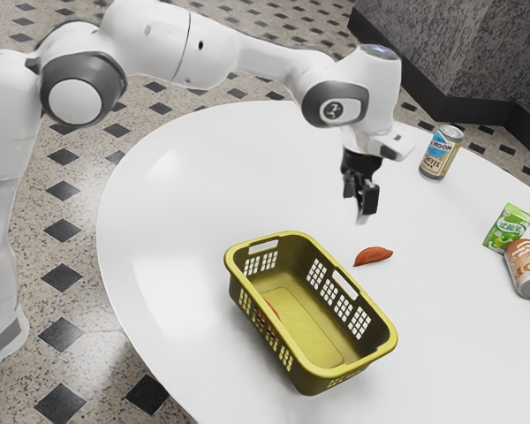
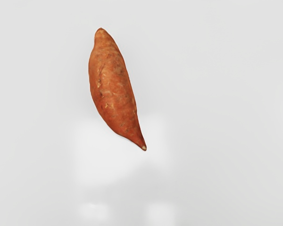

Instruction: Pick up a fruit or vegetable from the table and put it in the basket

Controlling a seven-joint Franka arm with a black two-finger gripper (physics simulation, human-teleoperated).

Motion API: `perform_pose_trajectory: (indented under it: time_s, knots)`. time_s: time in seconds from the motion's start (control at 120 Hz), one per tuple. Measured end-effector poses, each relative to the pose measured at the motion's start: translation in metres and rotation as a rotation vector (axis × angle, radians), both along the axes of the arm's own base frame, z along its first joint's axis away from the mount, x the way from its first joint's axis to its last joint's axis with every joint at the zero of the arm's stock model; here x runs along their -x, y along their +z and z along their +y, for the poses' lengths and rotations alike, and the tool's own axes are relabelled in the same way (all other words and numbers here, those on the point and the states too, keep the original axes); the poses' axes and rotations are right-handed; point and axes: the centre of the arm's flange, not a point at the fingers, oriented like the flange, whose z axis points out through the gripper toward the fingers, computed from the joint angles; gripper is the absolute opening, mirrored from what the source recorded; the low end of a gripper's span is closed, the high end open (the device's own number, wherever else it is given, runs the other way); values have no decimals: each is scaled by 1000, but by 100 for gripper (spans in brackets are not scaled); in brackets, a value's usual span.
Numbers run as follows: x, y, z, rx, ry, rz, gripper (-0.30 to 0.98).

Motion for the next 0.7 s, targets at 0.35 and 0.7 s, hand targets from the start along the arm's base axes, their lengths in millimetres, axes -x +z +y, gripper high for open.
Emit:
perform_pose_trajectory:
  time_s: [0.35, 0.7]
  knots:
    - [-32, -59, -6, 66, 195, -30, 69]
    - [-47, -88, 21, 94, 338, -48, 68]
